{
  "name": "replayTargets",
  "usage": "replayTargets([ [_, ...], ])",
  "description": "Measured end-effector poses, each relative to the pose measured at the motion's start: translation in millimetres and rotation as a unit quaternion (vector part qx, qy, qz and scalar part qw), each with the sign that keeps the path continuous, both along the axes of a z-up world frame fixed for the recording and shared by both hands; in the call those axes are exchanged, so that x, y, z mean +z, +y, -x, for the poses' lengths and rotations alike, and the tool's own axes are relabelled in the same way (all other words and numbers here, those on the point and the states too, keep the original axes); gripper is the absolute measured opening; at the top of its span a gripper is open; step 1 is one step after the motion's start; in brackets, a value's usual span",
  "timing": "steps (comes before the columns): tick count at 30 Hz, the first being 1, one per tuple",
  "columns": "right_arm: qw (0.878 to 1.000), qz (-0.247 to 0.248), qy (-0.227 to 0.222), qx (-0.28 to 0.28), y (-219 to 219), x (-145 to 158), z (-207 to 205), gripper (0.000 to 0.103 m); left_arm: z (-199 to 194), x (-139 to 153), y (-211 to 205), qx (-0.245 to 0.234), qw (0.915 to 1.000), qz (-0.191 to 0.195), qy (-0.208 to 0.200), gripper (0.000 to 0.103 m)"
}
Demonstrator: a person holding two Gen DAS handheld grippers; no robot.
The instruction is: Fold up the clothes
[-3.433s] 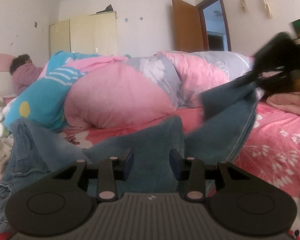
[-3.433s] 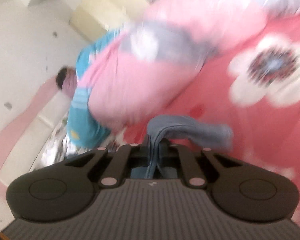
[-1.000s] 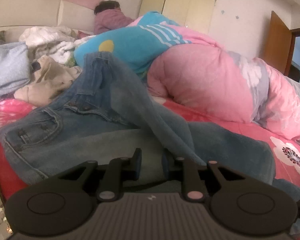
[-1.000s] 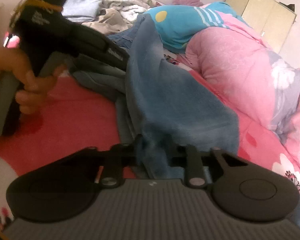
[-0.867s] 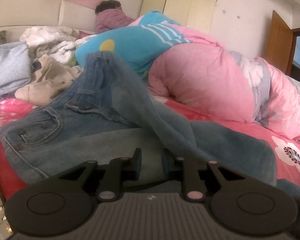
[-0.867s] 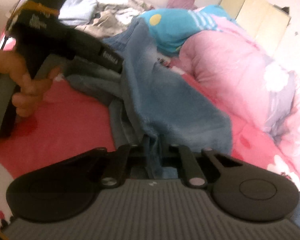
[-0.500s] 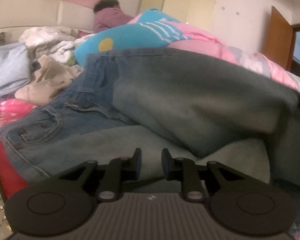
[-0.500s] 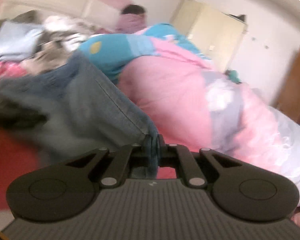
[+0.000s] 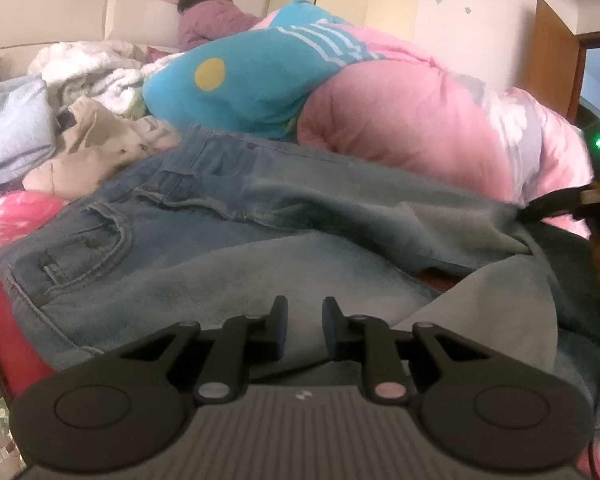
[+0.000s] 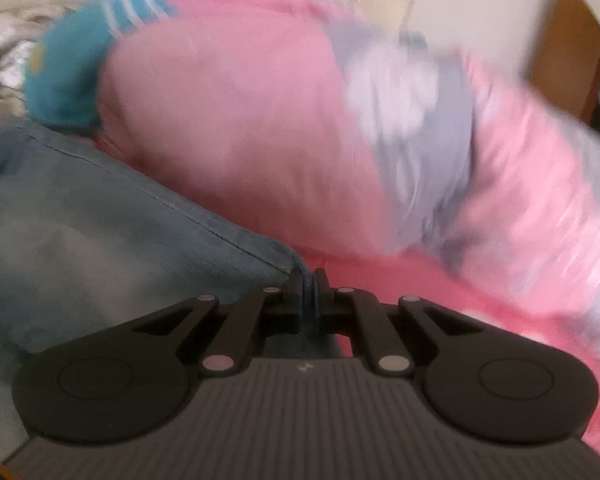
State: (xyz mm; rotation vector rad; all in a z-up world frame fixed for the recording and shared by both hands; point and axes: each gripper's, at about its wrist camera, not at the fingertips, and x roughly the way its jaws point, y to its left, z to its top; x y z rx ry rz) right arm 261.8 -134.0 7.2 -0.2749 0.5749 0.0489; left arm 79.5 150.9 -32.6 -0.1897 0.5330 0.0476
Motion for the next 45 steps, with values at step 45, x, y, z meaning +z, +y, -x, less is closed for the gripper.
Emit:
replayTargets([
  [45, 0.866, -0.039, 0.155, 0.474, 310, 61, 32, 0.039, -11, 14, 89, 0.144, 0.9867, 0.068, 0.035, 0.019],
])
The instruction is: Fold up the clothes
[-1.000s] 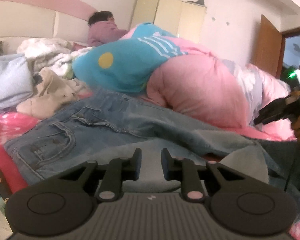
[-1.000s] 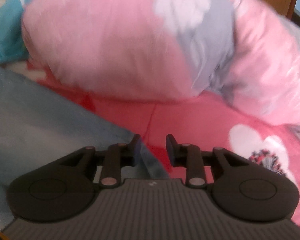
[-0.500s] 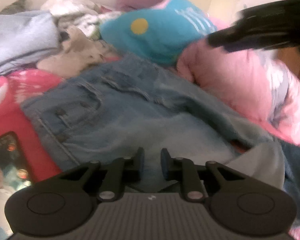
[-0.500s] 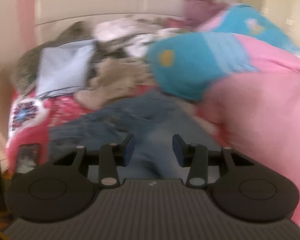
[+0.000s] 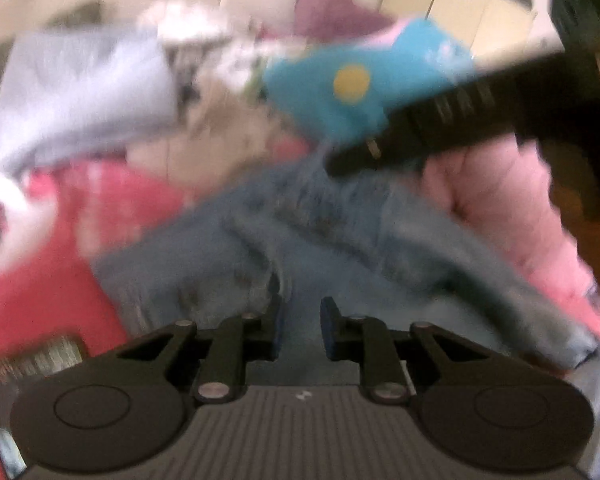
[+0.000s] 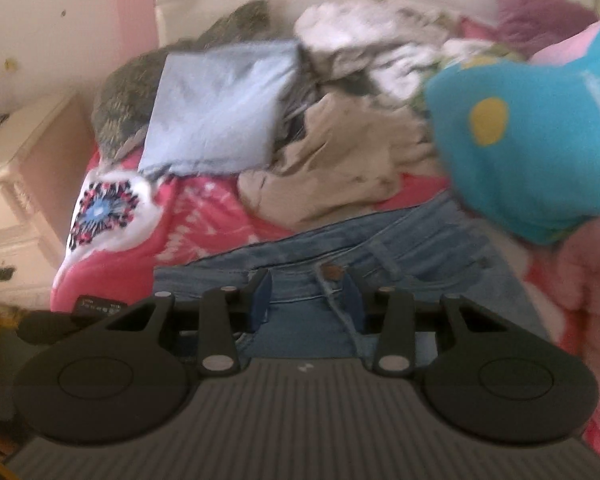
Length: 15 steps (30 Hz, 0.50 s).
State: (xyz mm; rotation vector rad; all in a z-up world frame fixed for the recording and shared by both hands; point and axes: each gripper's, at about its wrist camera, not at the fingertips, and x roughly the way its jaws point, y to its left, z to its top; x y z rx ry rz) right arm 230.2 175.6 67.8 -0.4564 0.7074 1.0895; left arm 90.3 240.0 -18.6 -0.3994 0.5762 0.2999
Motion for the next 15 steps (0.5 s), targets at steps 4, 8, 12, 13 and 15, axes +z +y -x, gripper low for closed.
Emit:
replayTargets([
  [4, 0.999, 0.032, 0.033, 0.028, 30, -28, -11, 0.039, 6, -6, -1, 0.001, 0.9998, 0.019, -0.003, 0.021],
  [8, 0.995, 0.055, 0.069, 0.053, 57, -53, -18, 0.039, 7, -8, 1, 0.002, 0.9998, 0.021, -0.003, 0.021],
  [12, 0.992, 0.068, 0.082, 0.067, 68, -68, -18, 0.040, 7, -9, -1, 0.002, 0.9999, 0.012, -0.003, 0.021],
  [13, 0.992, 0.072, 0.084, 0.066, 70, -71, -19, 0.040, 6, -9, -2, 0.003, 0.9999, 0.010, -0.002, 0.021],
  [15, 0.991, 0.074, 0.090, 0.060, 72, -76, -21, 0.040, 7, -9, -2, 0.004, 1.0000, 0.007, -0.002, 0.021],
])
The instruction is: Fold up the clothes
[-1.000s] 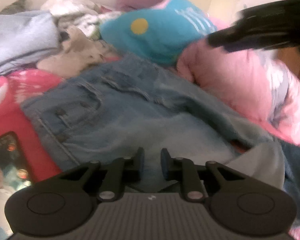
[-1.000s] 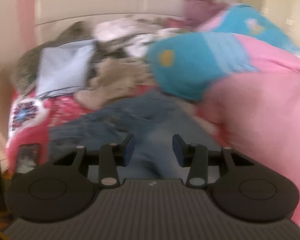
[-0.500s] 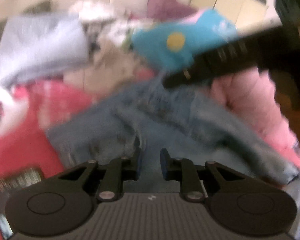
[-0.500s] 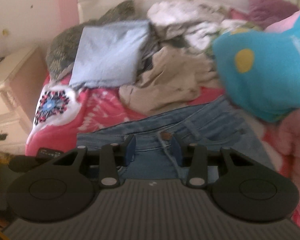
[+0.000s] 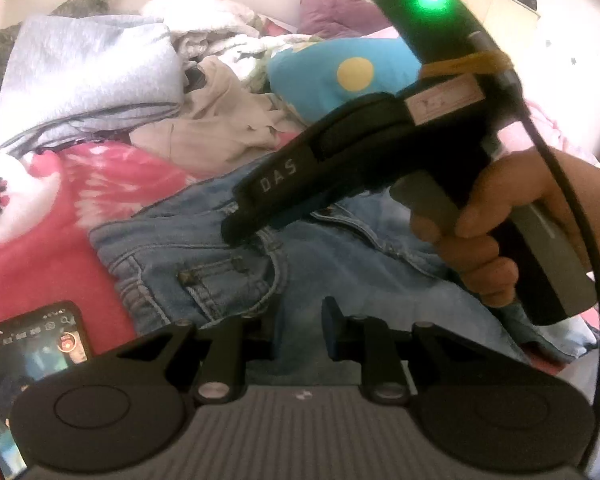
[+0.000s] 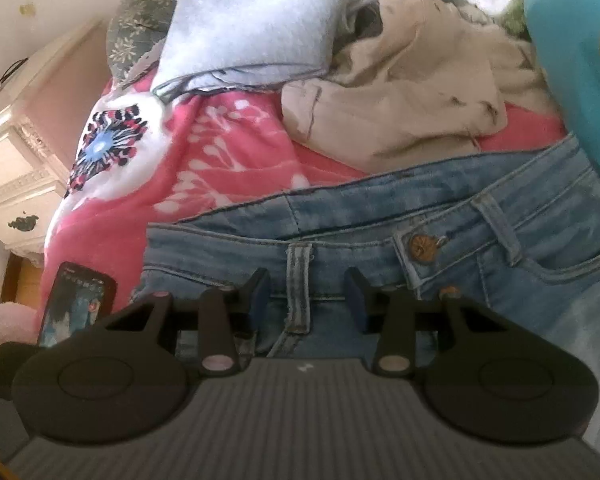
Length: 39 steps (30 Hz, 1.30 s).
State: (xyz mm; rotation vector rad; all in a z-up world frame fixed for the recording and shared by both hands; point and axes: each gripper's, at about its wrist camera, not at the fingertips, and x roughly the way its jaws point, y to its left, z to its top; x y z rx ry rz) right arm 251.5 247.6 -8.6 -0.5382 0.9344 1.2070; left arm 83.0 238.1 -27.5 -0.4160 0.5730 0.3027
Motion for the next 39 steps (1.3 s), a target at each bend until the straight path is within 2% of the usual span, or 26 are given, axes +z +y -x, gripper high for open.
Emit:
replayTargets([
  [3, 1.000, 0.004, 0.007, -0.010, 1, -2, -1, 0.034, 1, 0, 1, 0.002, 1.0000, 0.000, 0.000, 0.021],
  [4, 1.000, 0.006, 0.008, -0.016, 1, -2, -1, 0.025, 1, 1, 2, 0.003, 1.0000, -0.001, -0.001, 0.021],
  [6, 0.999, 0.003, 0.009, -0.031, 0, -1, 0, 0.014, 3, 1, 2, 0.005, 1.0000, -0.002, -0.002, 0.020],
  [7, 0.999, -0.001, 0.010, -0.037, -1, 0, 0, 0.004, 4, 2, 2, 0.007, 1.0000, -0.002, -0.004, 0.020],
  [8, 0.999, -0.008, 0.008, -0.042, -2, 2, 2, 0.002, 5, 2, 2, 0.009, 0.9999, -0.002, -0.006, 0.020],
  [14, 0.997, -0.051, -0.010, -0.049, -1, 16, 9, 0.002, 11, 7, 11, 0.030, 0.9994, -0.007, -0.018, 0.020],
  [19, 0.994, -0.089, -0.014, -0.060, 2, 31, 6, 0.002, 14, 10, 21, 0.047, 0.9986, 0.004, -0.024, 0.020],
  [28, 0.992, -0.114, -0.015, -0.058, 22, 34, 4, 0.002, 18, 12, 32, 0.065, 0.9974, 0.013, -0.027, 0.020],
  [32, 0.994, -0.100, -0.018, -0.050, 32, 22, 1, 0.002, 16, 9, 33, 0.067, 0.9975, 0.016, -0.019, 0.020],
  [36, 0.996, -0.072, -0.021, -0.042, 38, -4, 1, 0.002, 14, 9, 32, 0.068, 0.9975, 0.012, -0.015, 0.020],
  [39, 0.996, -0.072, -0.007, -0.046, 36, -9, -4, 0.004, 9, 5, 33, 0.062, 0.9978, 0.022, -0.003, 0.021],
])
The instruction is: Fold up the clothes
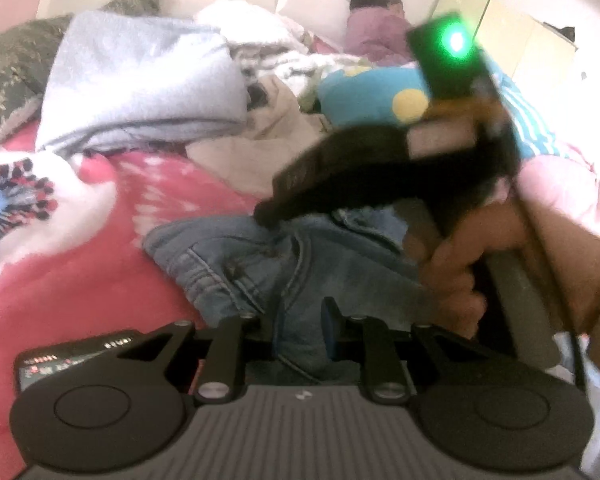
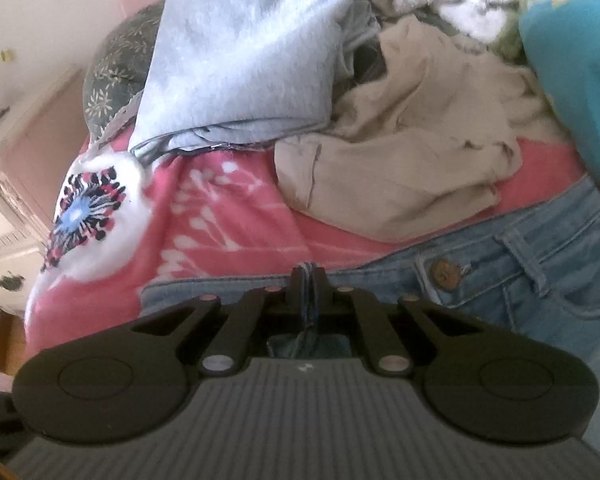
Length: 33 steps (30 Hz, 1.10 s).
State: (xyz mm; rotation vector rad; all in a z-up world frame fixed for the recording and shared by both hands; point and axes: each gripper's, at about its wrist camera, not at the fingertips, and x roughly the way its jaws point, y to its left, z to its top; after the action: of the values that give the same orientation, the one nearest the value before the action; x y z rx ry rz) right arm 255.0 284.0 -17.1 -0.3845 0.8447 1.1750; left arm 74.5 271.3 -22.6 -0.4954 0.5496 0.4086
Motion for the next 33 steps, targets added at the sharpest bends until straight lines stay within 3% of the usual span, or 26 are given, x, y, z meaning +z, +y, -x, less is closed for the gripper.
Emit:
replayTargets([
  [3, 1.000, 0.011, 0.009, 0.006, -2, 11, -2, 0.010, -2, -3, 2, 0.000, 1.0000, 0.006, 0.006, 0.021],
  [5, 1.000, 0.021, 0.000, 0.019, -6, 23, 0, 0.033, -2, -3, 2, 0.001, 0.9999, 0.008, 0.007, 0.021],
  [7, 0.999, 0.014, -0.014, 0.029, -16, 40, -1, 0.043, -3, -4, 2, 0.002, 0.9999, 0.009, 0.008, 0.021],
  [12, 0.999, -0.011, -0.036, -0.026, -45, 65, -32, 0.044, -3, -4, 3, 0.004, 0.9999, 0.010, 0.008, 0.020],
  [17, 0.993, 0.060, -0.070, -0.072, -38, 30, -61, 0.038, -2, -4, 3, 0.003, 0.9999, 0.006, 0.008, 0.020],
  [21, 0.991, 0.074, -0.077, -0.081, -30, 9, -74, 0.037, -2, -5, 3, 0.001, 1.0000, 0.004, 0.008, 0.020],
  [27, 0.990, 0.065, -0.045, -0.121, -32, -4, -86, 0.029, -2, -5, 3, 0.004, 0.9999, 0.006, 0.008, 0.020],
  [28, 0.989, 0.062, -0.050, -0.127, -33, -3, -85, 0.022, -2, -5, 3, 0.005, 0.9999, 0.006, 0.008, 0.020],
  [29, 0.988, 0.059, -0.054, -0.134, -34, -2, -84, 0.002, -2, -5, 3, 0.005, 0.9999, 0.006, 0.008, 0.020],
  [33, 0.985, 0.042, -0.077, -0.151, -34, 6, -80, 0.001, -2, -5, 4, 0.006, 0.9999, 0.008, 0.008, 0.018],
])
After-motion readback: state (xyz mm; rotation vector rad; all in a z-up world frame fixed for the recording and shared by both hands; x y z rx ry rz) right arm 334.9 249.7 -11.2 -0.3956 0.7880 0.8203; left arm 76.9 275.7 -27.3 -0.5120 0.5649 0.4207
